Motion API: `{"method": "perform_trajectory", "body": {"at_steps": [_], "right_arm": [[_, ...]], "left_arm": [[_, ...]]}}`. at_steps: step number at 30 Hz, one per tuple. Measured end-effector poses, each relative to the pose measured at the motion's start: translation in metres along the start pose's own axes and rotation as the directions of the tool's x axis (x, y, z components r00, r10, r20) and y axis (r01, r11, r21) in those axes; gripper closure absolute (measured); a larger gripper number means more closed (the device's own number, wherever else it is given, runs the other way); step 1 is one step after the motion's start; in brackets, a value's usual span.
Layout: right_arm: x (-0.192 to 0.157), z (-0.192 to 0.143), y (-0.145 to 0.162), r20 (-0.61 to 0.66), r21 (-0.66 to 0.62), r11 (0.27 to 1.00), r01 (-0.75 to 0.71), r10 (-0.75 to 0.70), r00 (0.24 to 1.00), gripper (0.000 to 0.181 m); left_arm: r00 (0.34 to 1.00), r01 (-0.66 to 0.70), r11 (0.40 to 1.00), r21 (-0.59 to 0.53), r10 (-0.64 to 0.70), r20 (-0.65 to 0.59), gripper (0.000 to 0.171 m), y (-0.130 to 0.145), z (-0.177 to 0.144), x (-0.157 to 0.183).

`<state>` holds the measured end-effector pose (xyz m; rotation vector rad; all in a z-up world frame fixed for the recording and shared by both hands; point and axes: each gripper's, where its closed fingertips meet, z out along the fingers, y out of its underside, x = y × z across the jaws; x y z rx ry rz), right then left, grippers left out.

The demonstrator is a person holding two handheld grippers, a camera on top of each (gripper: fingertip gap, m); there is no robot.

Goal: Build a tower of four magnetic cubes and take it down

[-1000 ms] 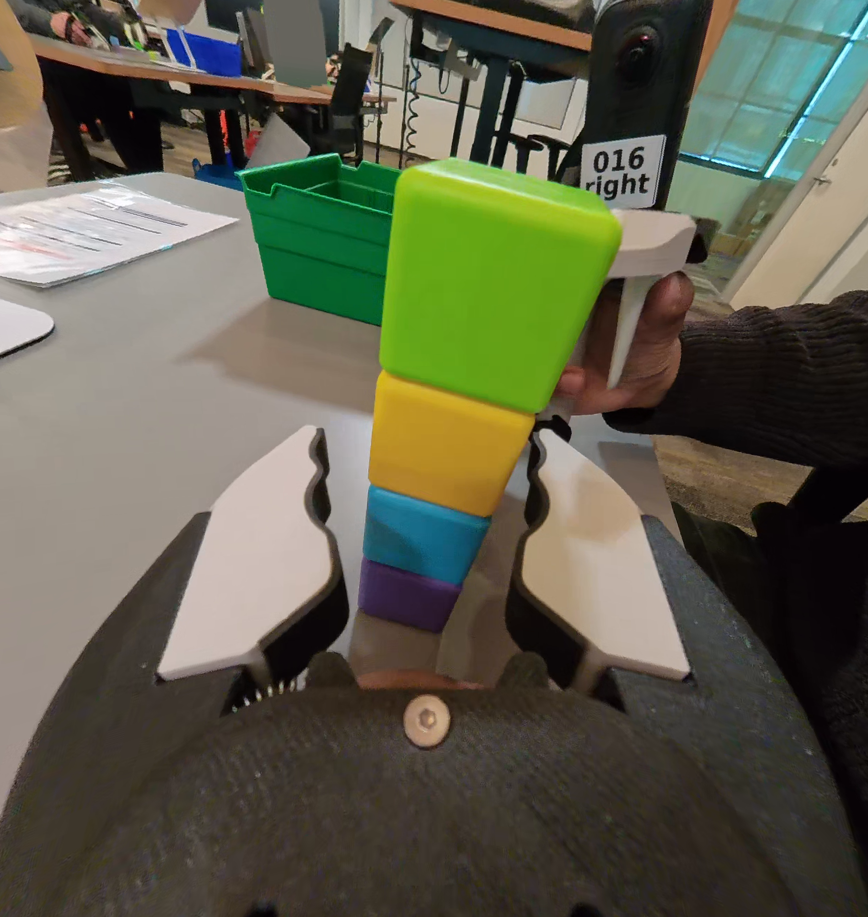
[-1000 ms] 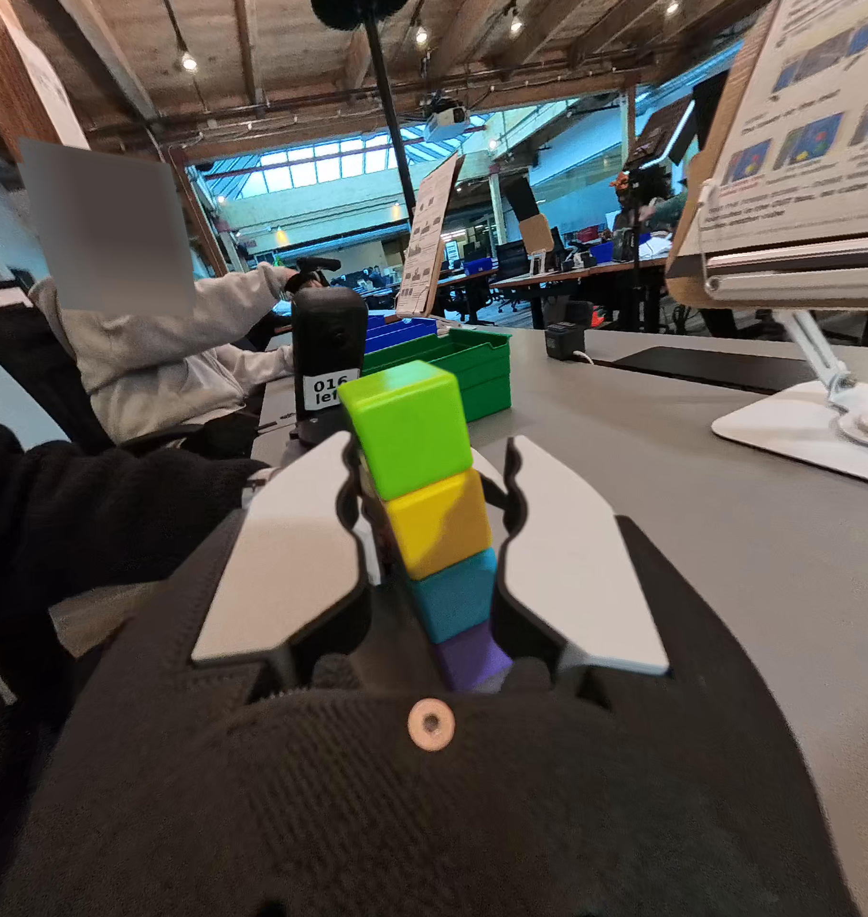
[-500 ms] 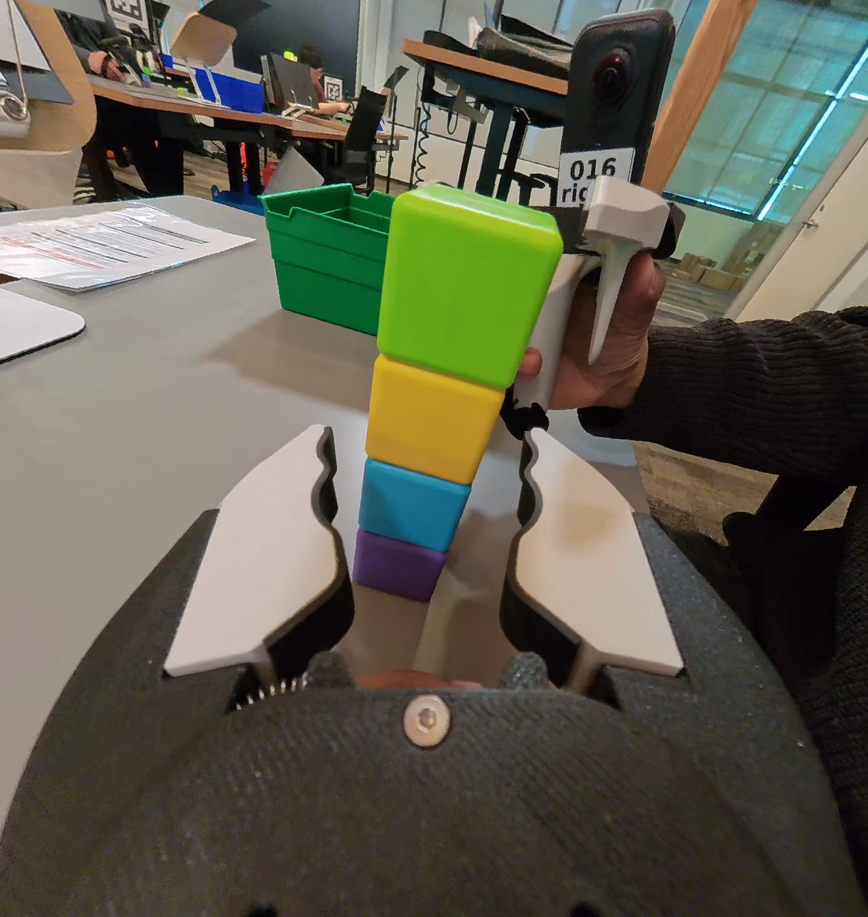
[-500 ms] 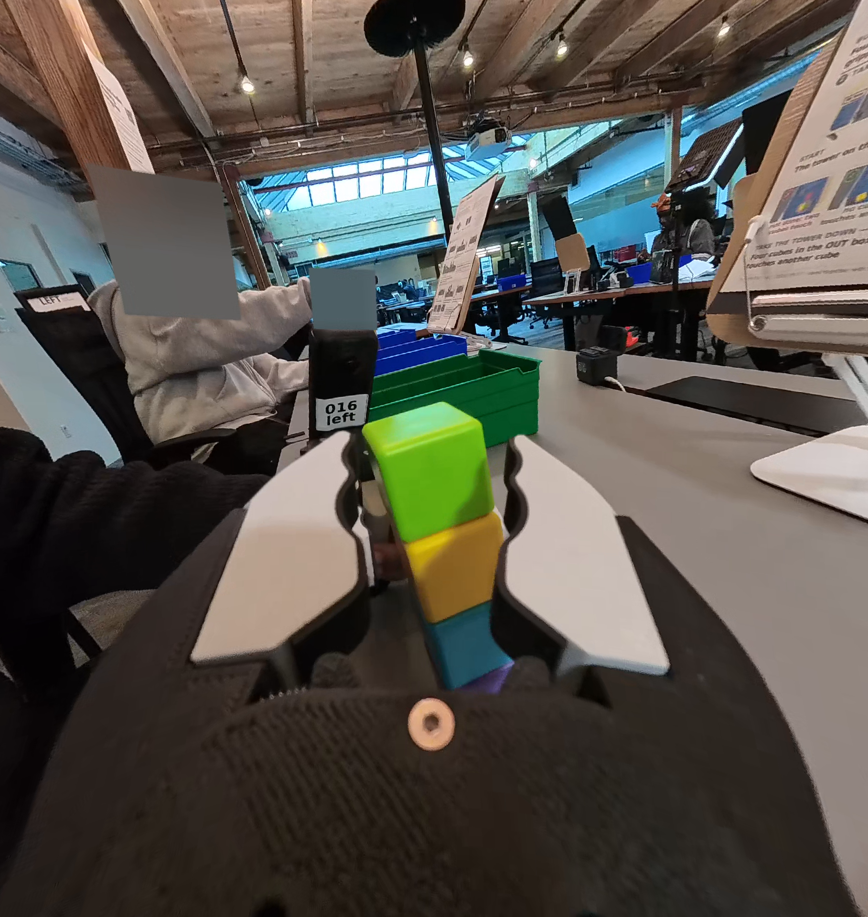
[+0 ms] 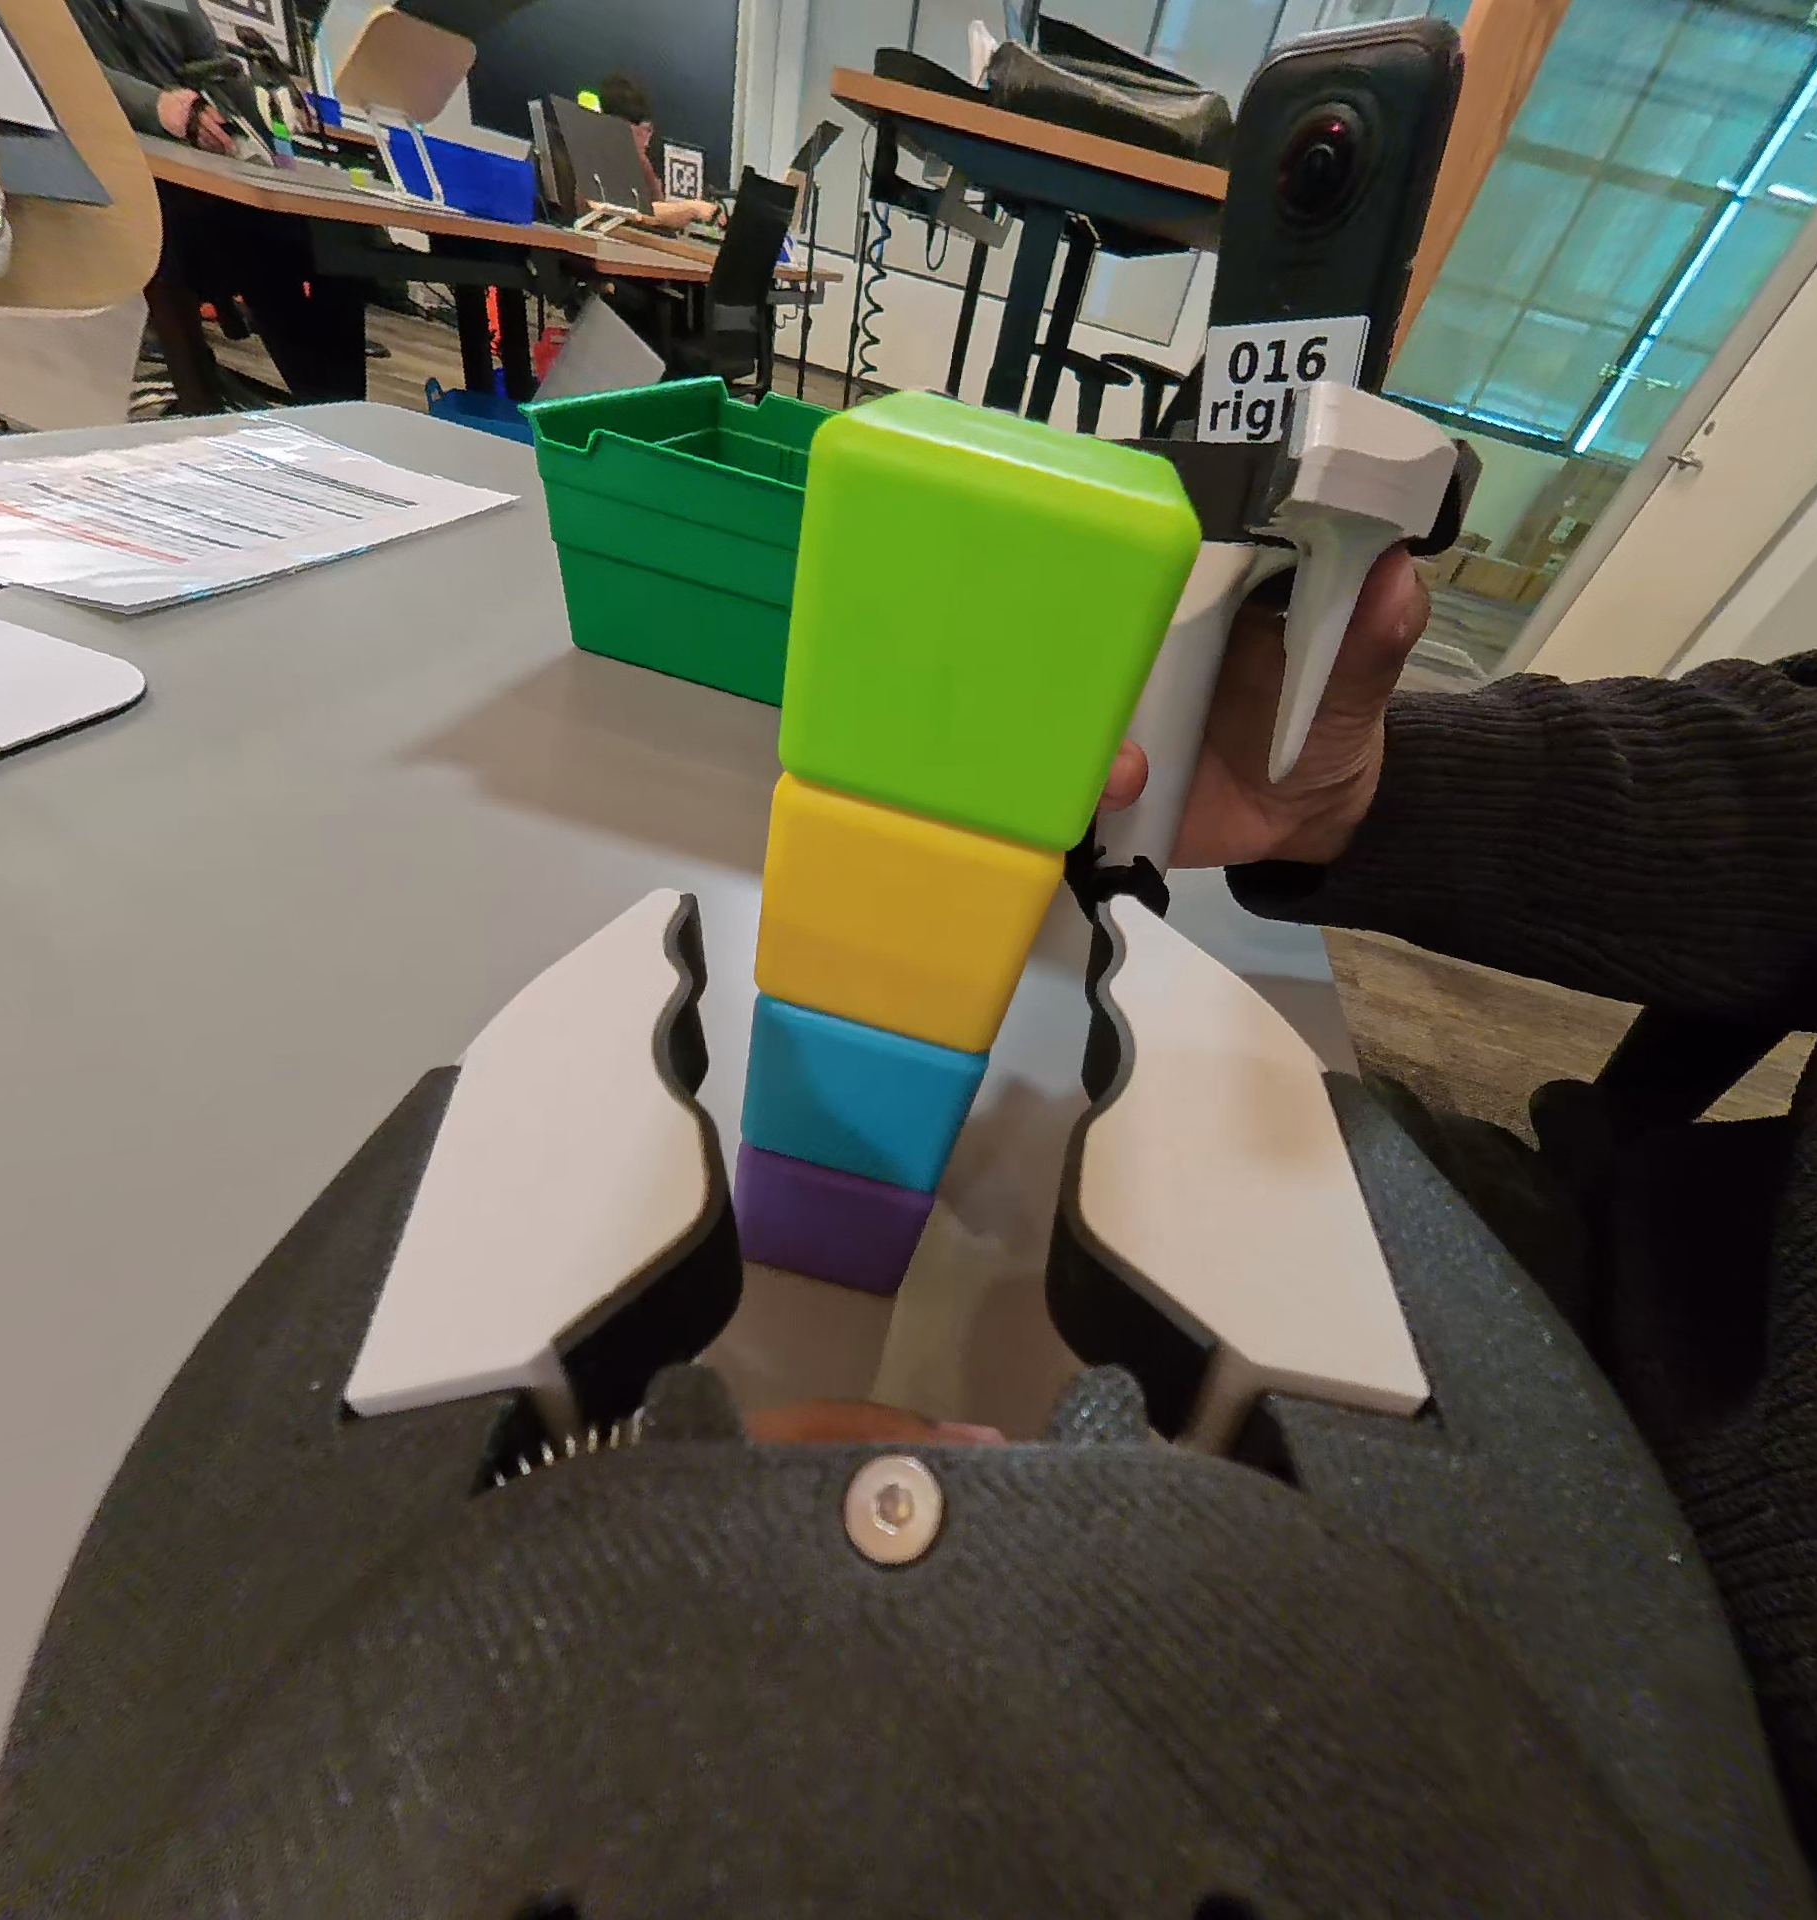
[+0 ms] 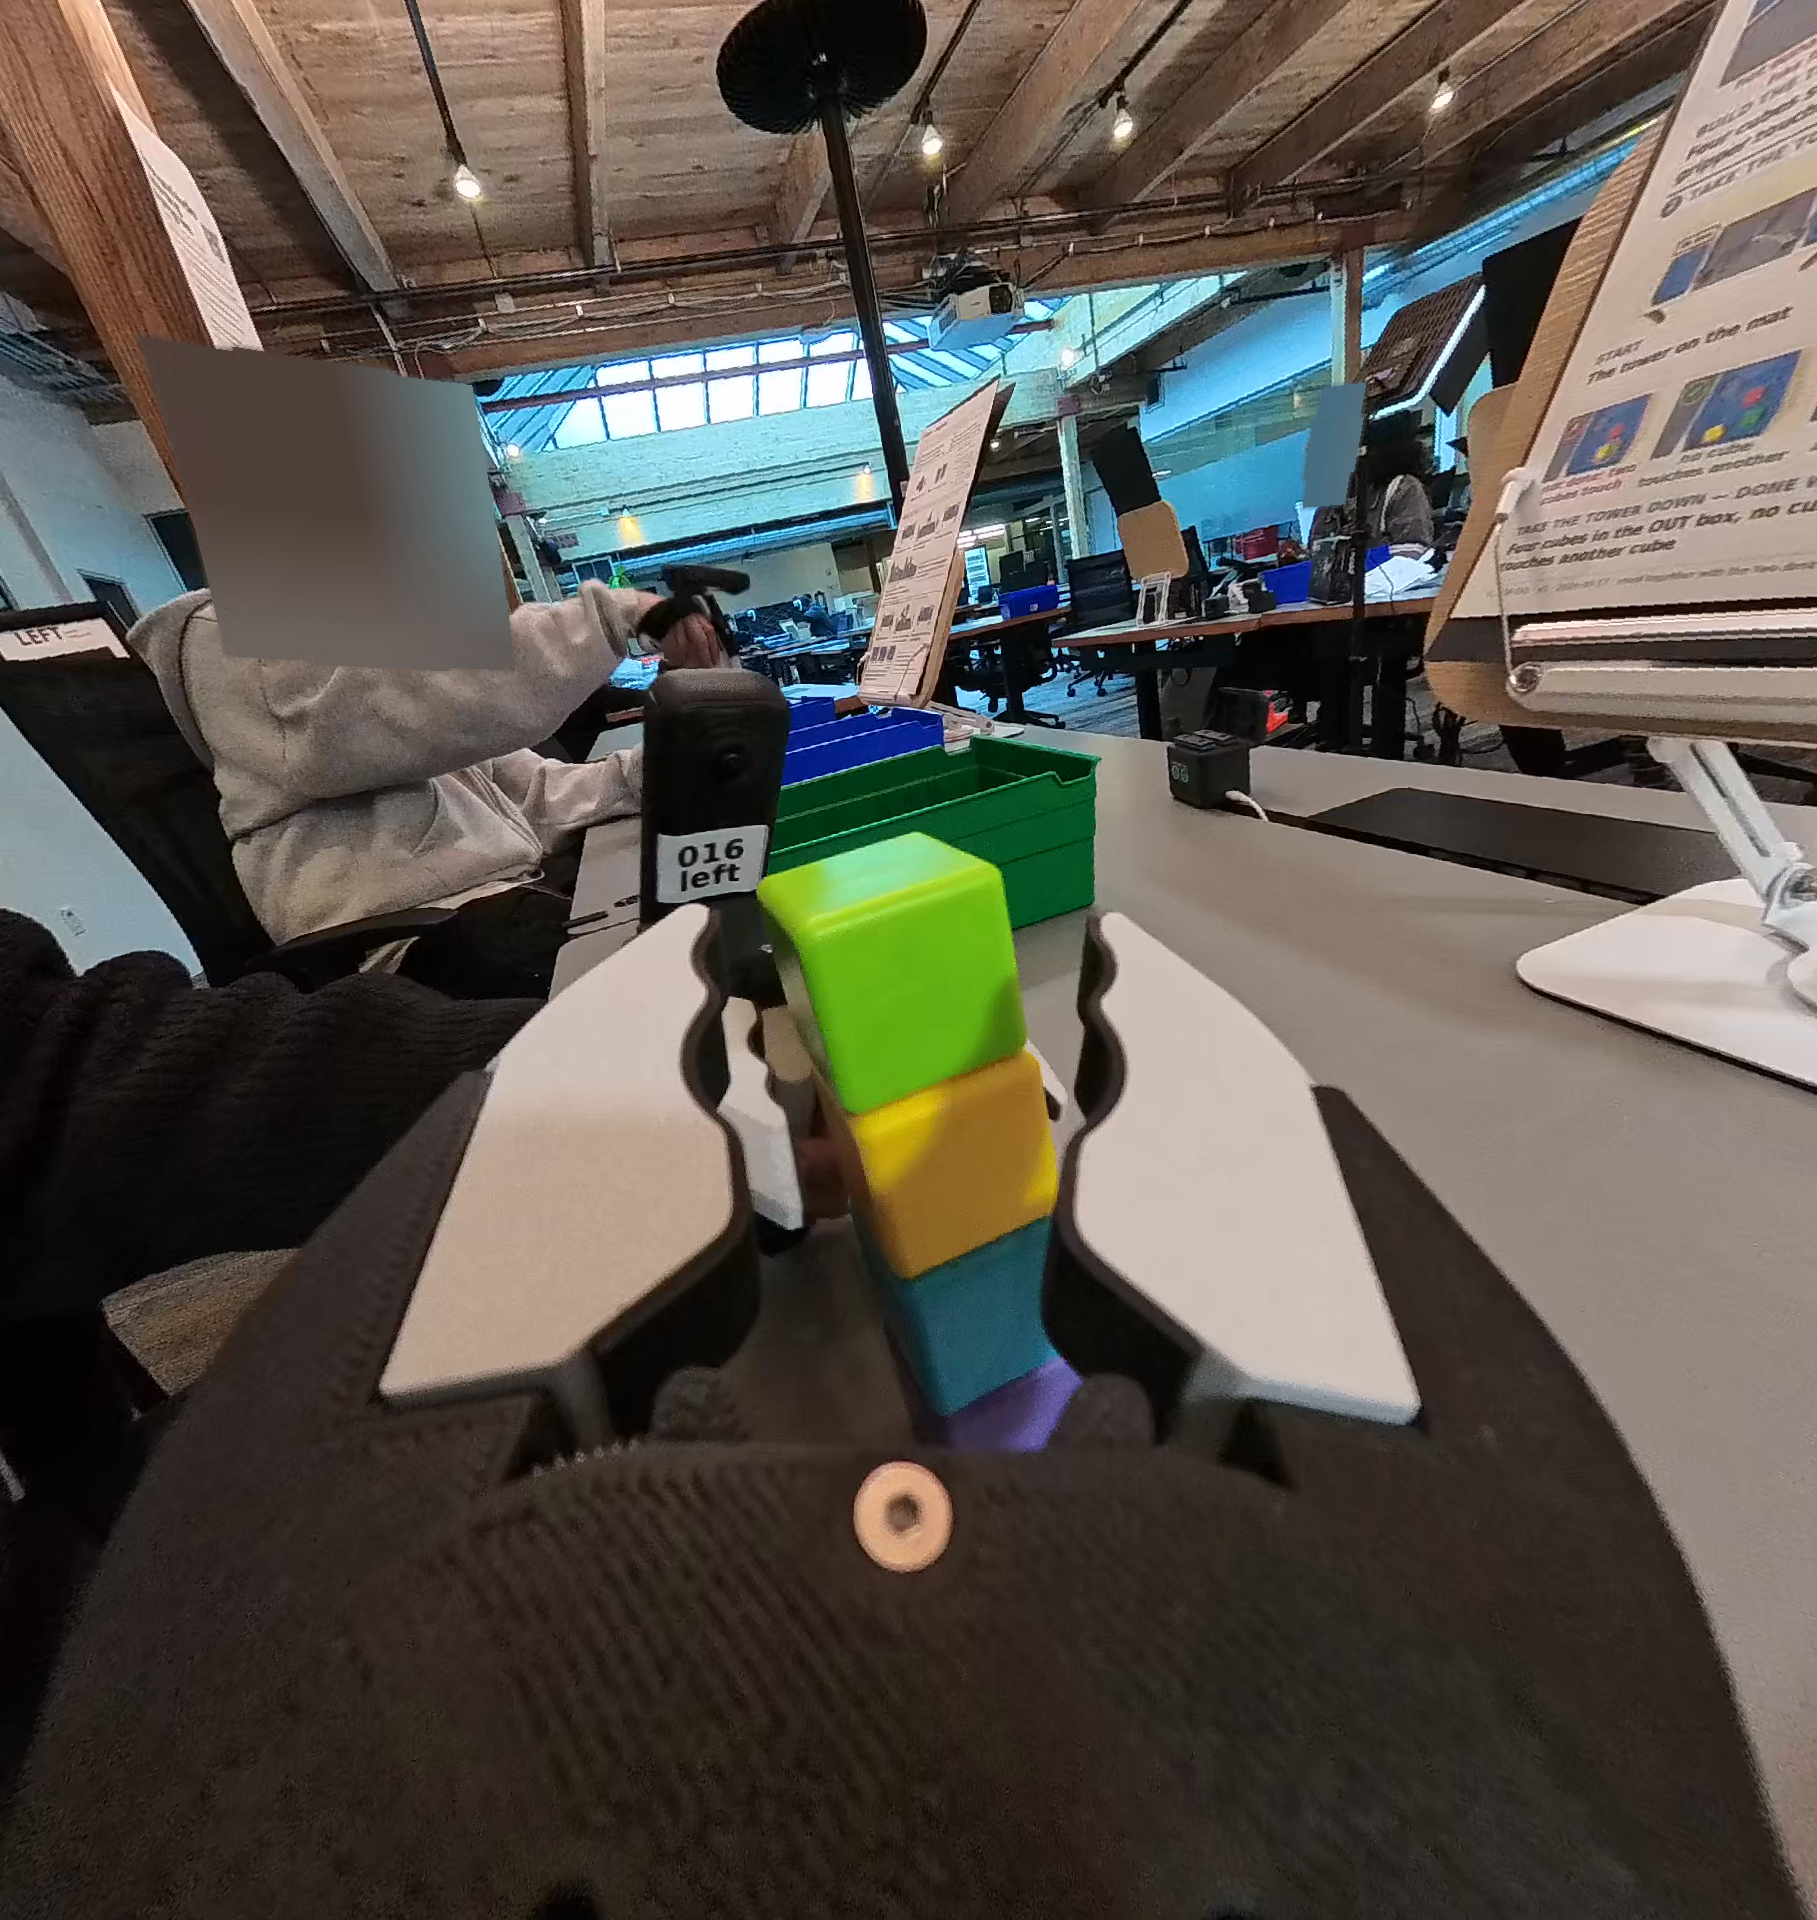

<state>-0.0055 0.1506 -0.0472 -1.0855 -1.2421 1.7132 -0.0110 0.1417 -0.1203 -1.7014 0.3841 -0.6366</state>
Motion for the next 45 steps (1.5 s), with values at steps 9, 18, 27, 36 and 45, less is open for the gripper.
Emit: {"method": "perform_trajectory", "body": {"at_steps": [9,18,27,36,45], "right_arm": [[0.005,-0.001,0.003,-0.003,0.006,1.0,-0.019,0.019,1.0,0.114],[0.0,0.007,0.015,0.009,-0.04,0.999,-0.009,0.009,1.0,0.115],[-0.001,0.007,0.013,0.021,-0.036,0.999,-0.015,0.016,1.0,0.117],[-0.011,0.011,0.022,0.06,-0.089,0.995,0.039,-0.033,0.998,0.126],[-0.014,0.013,0.025,0.075,-0.1,0.994,0.053,-0.045,0.996,0.128]], "left_arm": [[1.0,0.013,1.0,0.003,-0.013,-0.02,0.11,0.002,0.001,0.0],[0.999,0.035,0.999,0.022,-0.035,-0.034,0.117,0.0,0.0,0.0],[0.997,0.024,1.0,0.003,-0.024,-0.077,0.117,0.003,0.001,0.009],[0.995,0.015,1.0,-0.007,-0.015,-0.095,0.117,0.004,0.0,0.013],[0.994,0.015,1.0,-0.009,-0.016,-0.108,0.117,0.005,-0.002,0.015]]}}
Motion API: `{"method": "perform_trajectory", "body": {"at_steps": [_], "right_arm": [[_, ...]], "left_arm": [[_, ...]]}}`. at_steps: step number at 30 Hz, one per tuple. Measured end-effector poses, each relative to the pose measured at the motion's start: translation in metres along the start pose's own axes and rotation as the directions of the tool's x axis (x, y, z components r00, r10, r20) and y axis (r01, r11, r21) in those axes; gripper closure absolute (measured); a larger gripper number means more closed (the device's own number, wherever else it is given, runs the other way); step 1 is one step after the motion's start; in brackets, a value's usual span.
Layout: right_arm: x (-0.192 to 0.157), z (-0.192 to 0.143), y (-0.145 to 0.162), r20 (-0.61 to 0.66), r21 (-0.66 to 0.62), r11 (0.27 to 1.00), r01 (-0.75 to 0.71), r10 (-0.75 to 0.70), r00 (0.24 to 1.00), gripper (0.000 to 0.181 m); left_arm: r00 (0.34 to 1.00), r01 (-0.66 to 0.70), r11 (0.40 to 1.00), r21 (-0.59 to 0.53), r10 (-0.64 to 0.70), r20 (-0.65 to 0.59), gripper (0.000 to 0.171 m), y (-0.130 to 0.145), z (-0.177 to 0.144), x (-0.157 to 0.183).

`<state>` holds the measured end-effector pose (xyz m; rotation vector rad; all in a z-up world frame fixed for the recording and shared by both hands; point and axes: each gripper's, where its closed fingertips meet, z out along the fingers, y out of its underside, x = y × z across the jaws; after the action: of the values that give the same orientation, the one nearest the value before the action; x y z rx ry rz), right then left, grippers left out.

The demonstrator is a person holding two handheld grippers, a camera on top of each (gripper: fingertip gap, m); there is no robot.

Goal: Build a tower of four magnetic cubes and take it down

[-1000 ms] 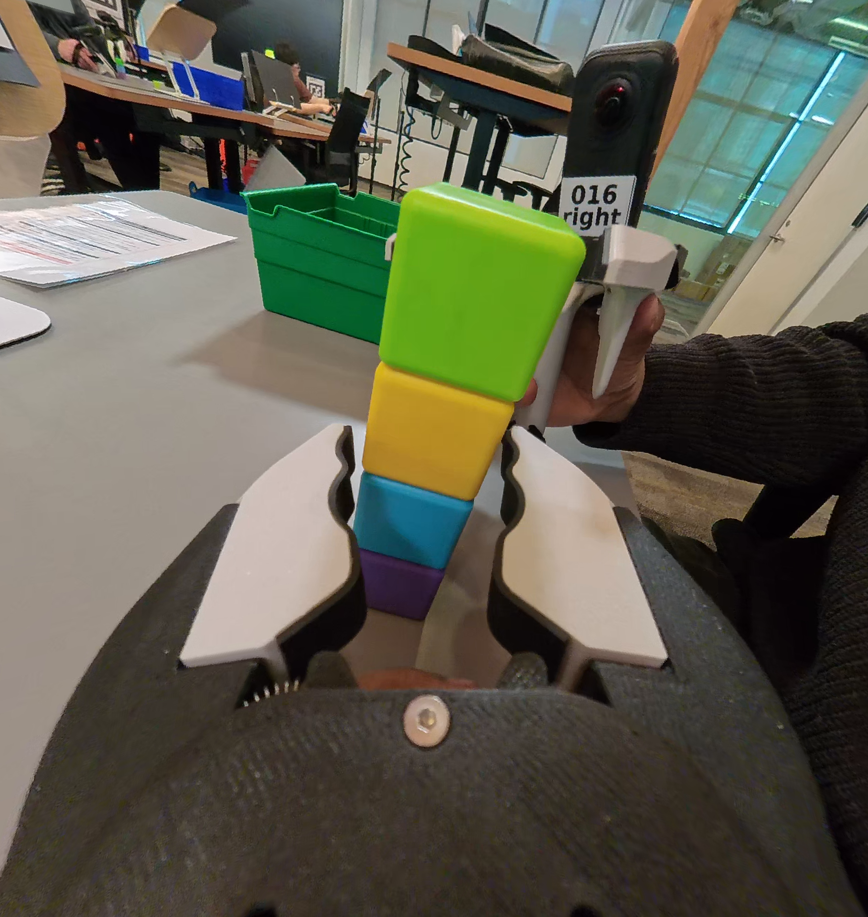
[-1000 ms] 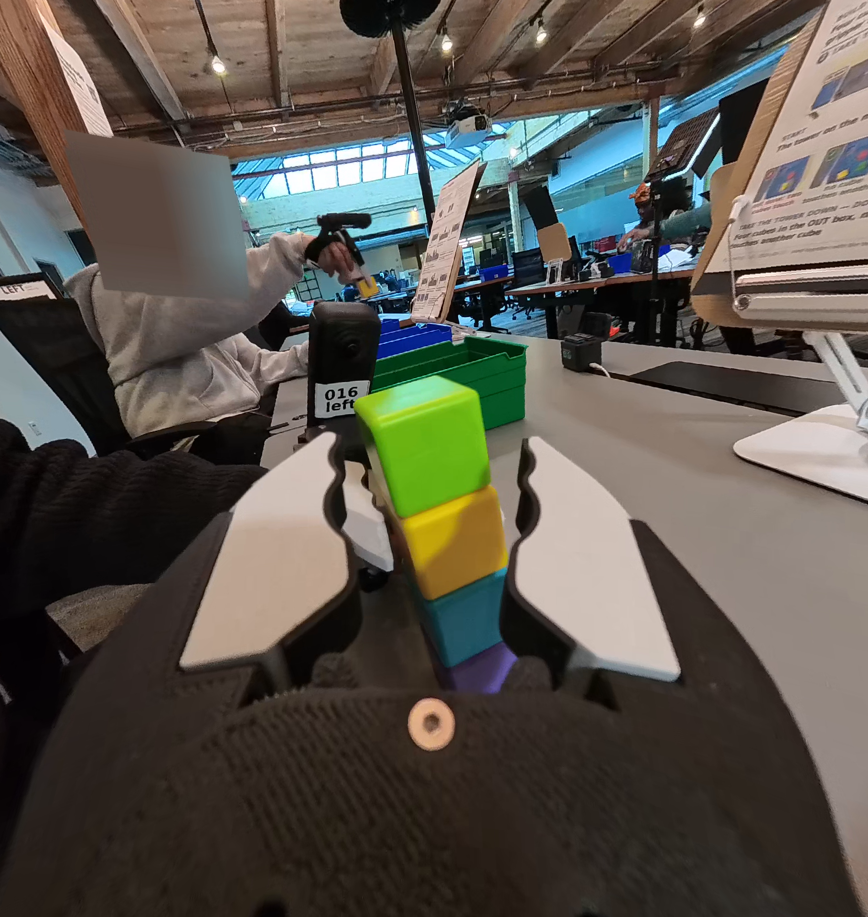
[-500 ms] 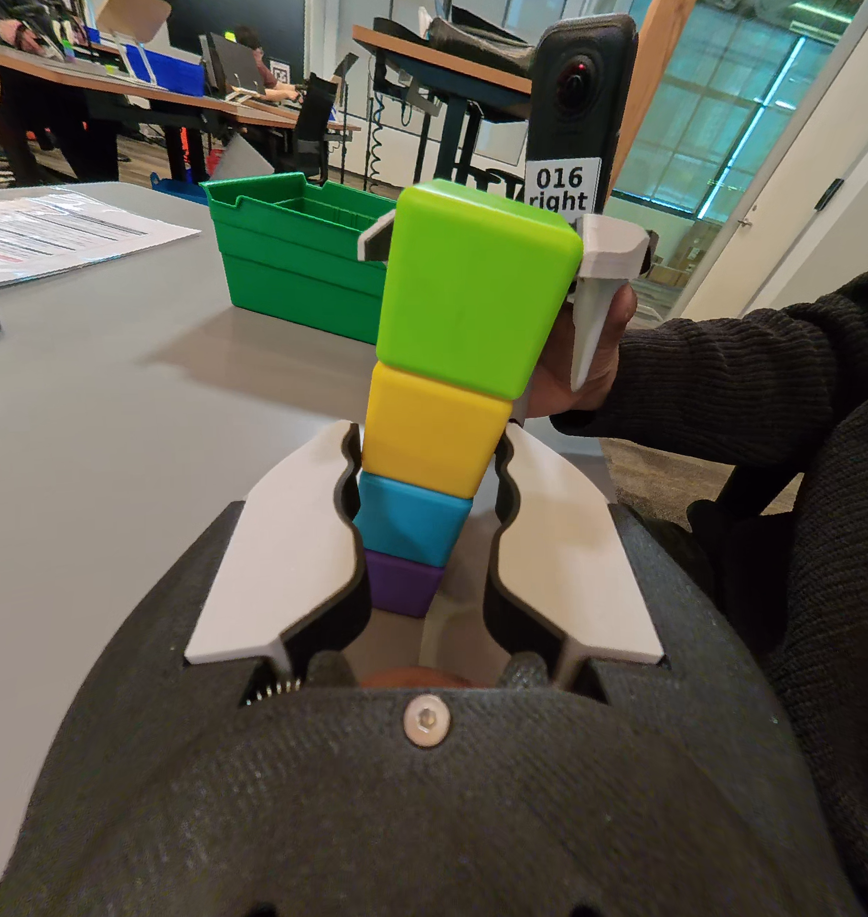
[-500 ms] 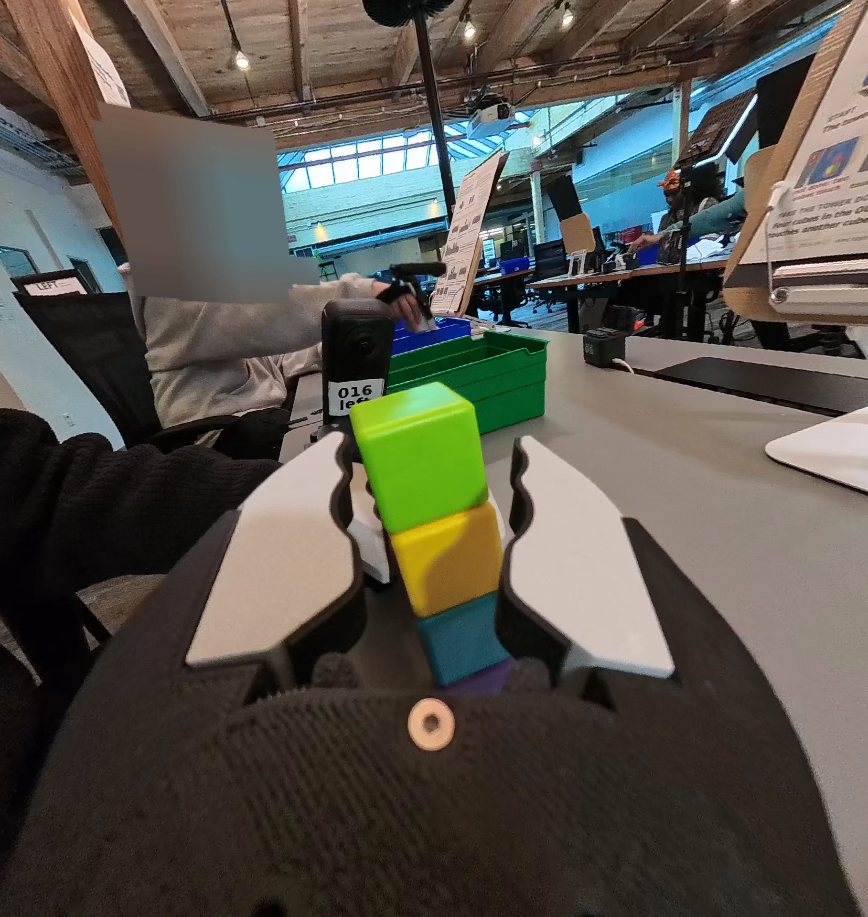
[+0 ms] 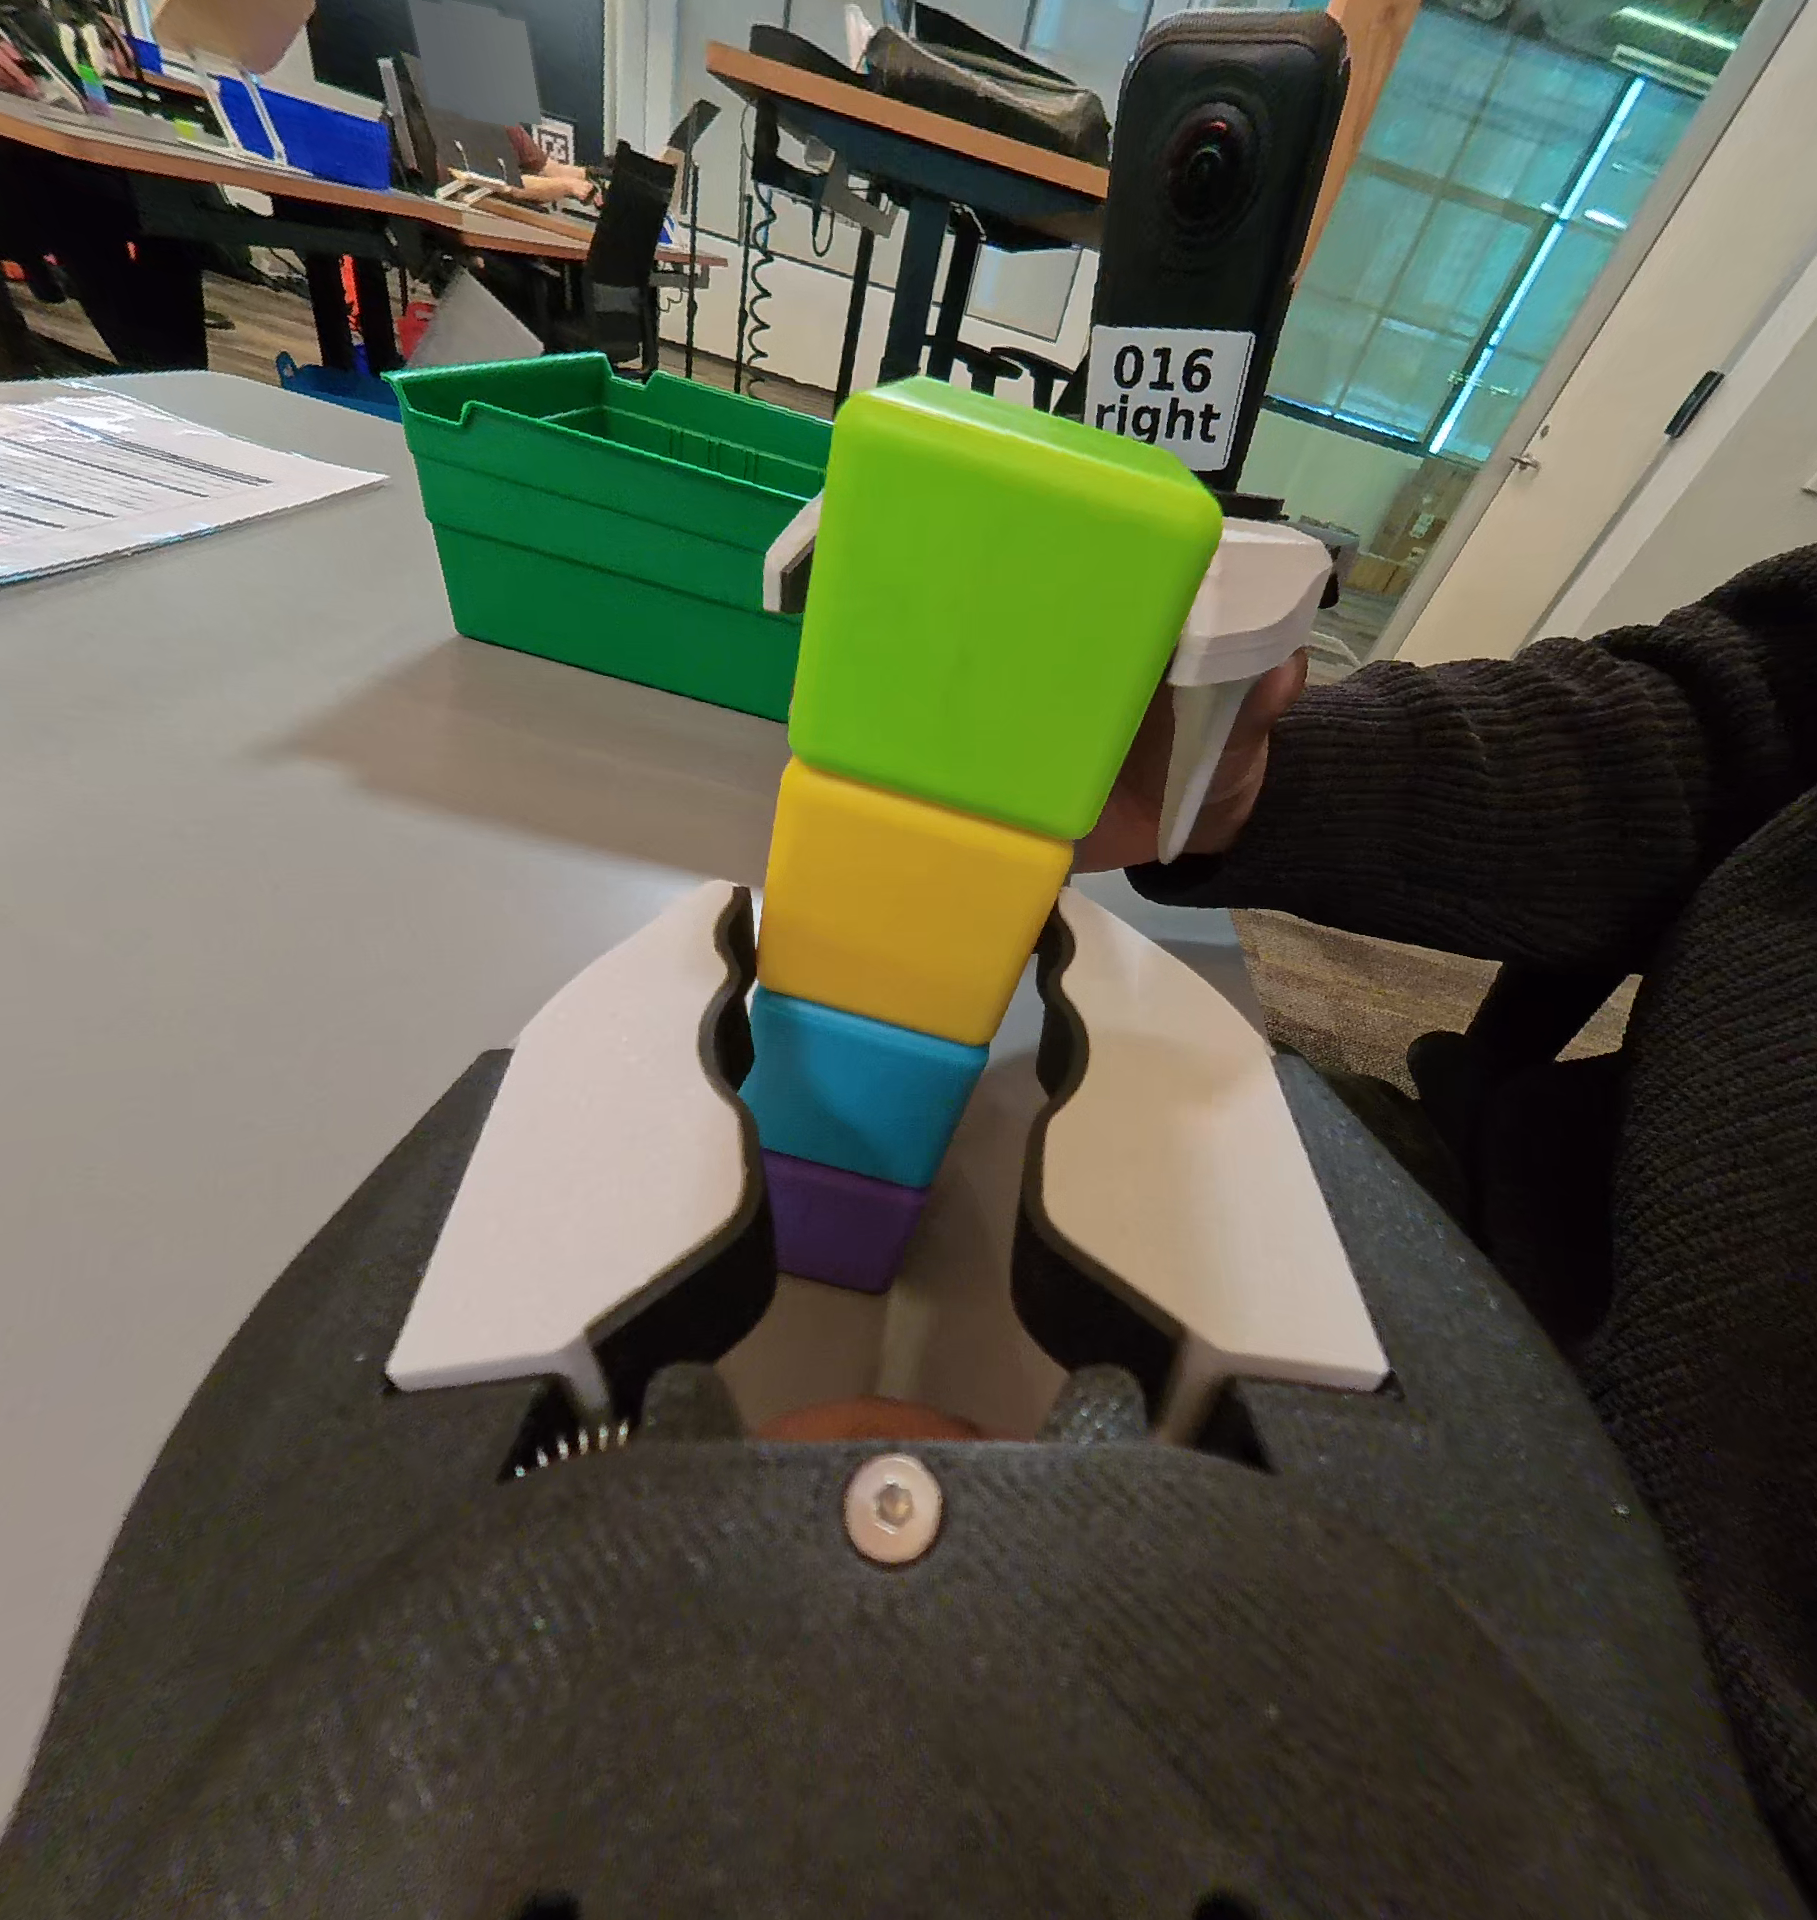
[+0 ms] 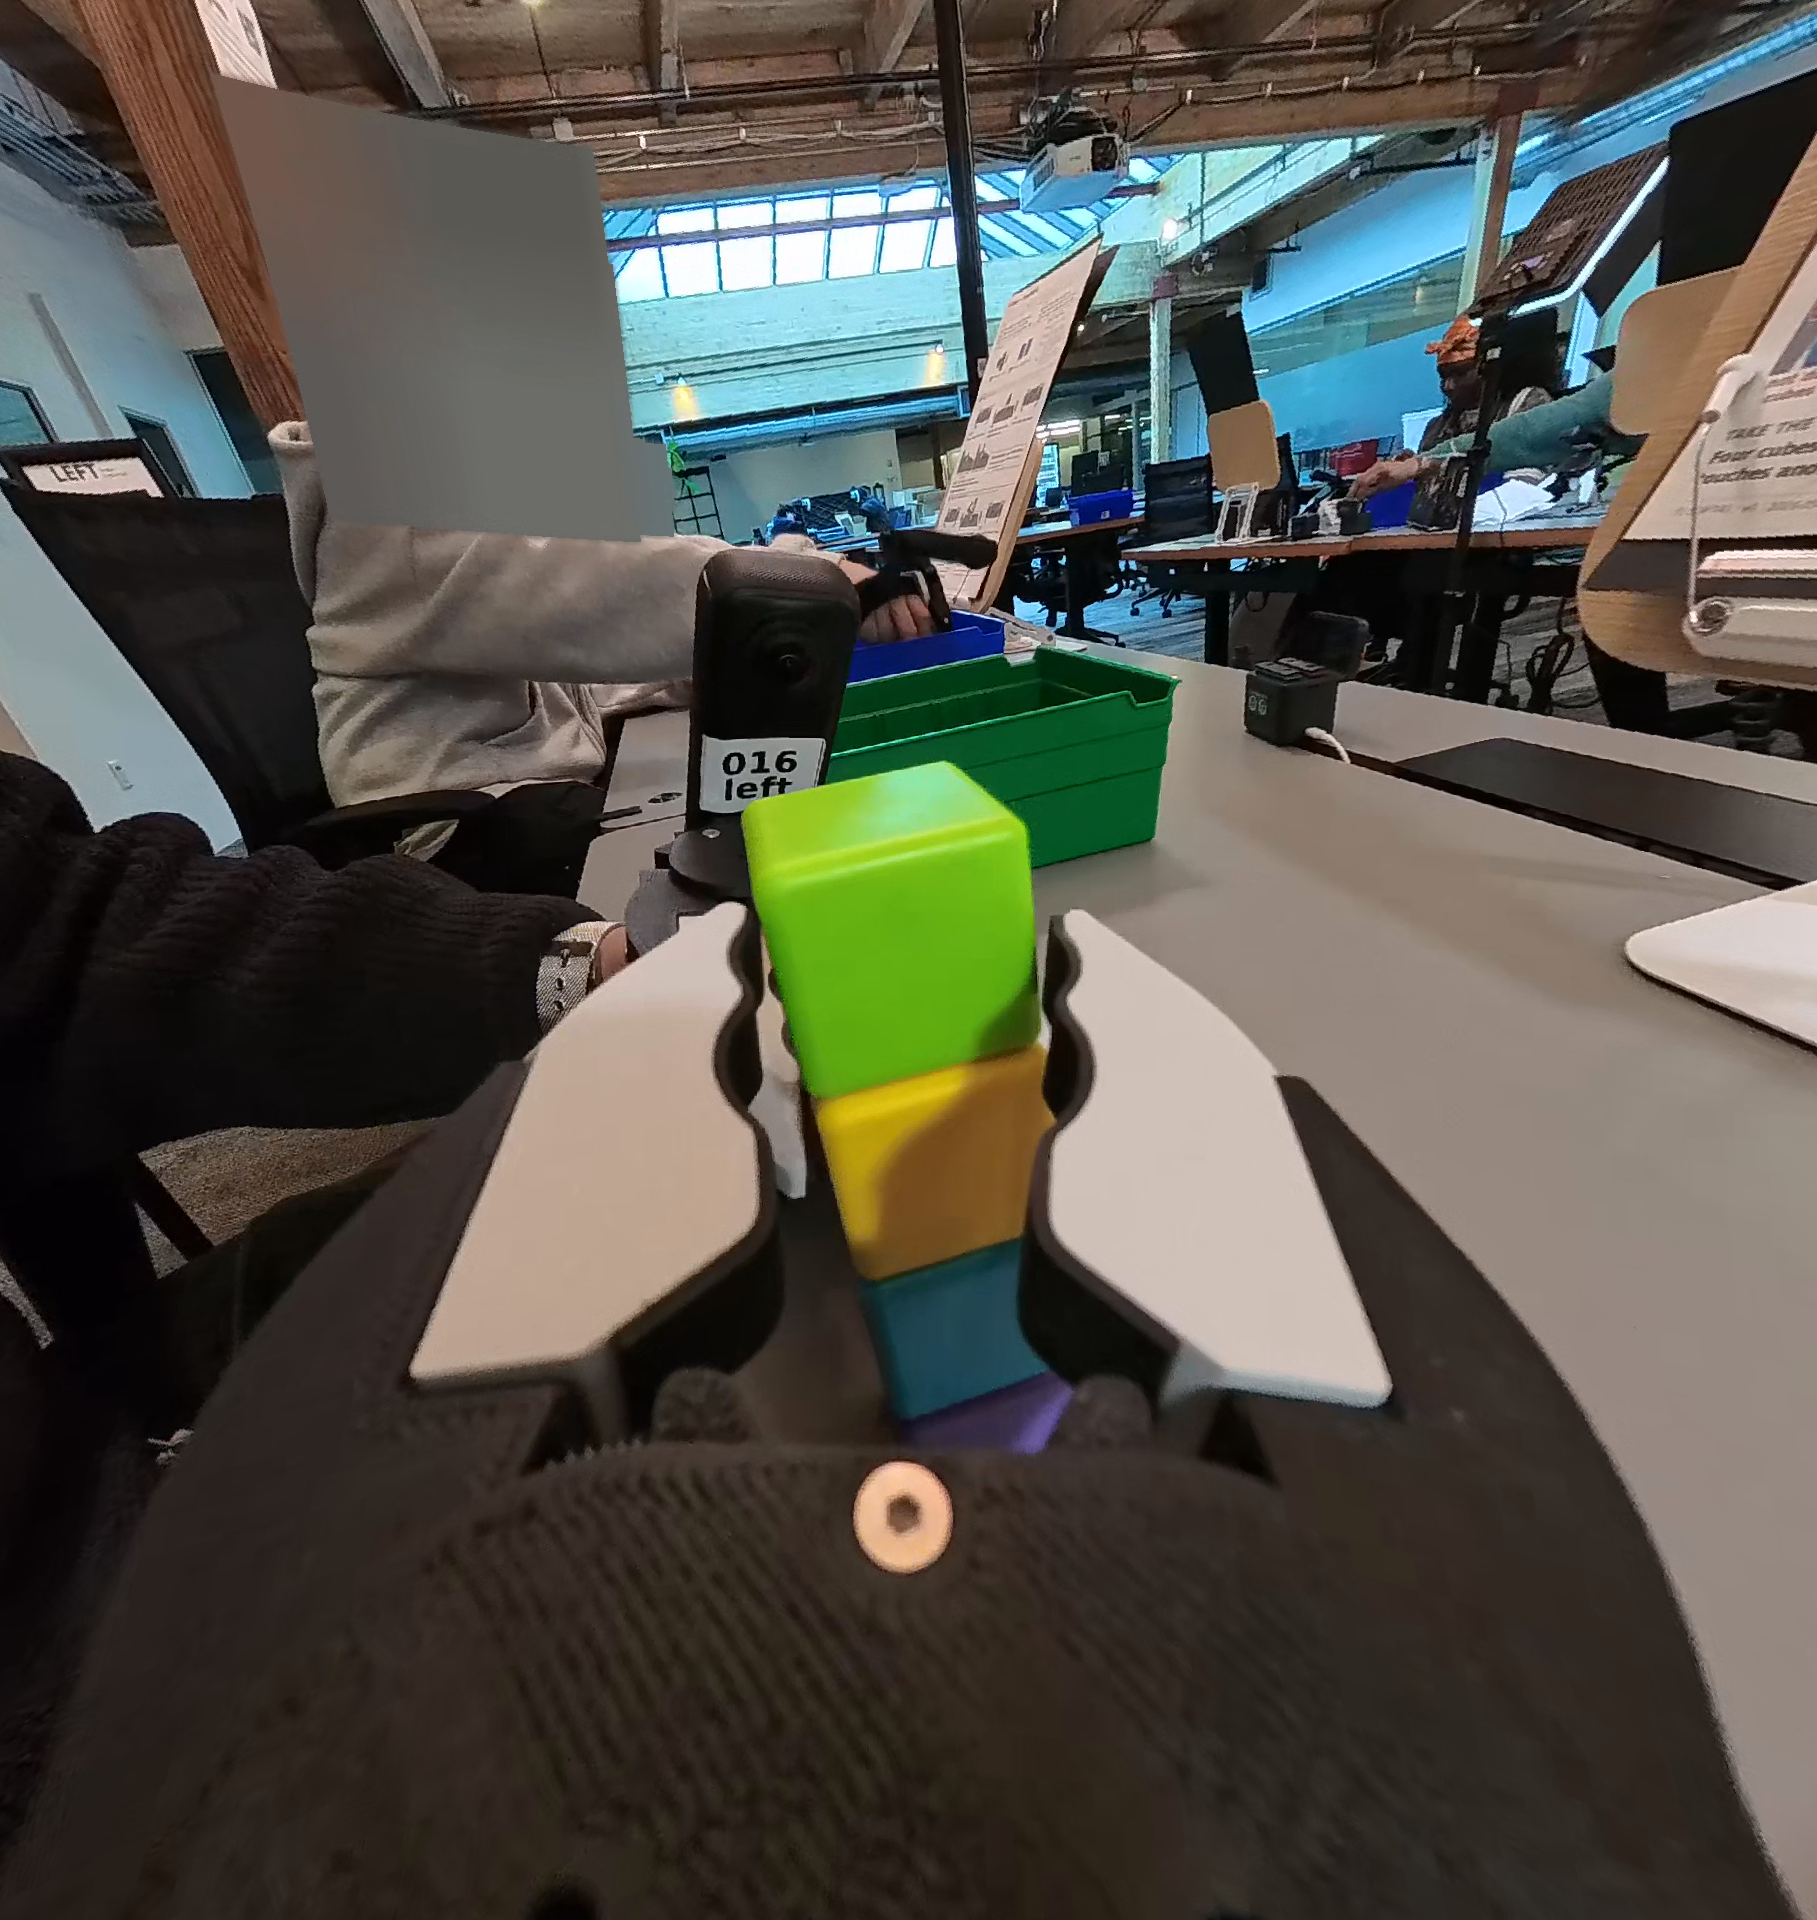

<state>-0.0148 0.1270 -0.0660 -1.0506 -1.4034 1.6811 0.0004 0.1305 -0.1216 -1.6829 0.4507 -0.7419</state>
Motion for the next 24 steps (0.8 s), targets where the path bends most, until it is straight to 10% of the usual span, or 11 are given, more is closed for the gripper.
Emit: {"method": "perform_trajectory", "body": {"at_steps": [24], "right_arm": [[-0.0069,0.0022,0.0029,0.042,-0.014,0.999,0.035,-0.035,0.998,0.129]], "left_arm": [[0.999,0.004,1.0,0.025,-0.003,-0.042,0.111,-0.004,-0.0003,0.0101]]}}
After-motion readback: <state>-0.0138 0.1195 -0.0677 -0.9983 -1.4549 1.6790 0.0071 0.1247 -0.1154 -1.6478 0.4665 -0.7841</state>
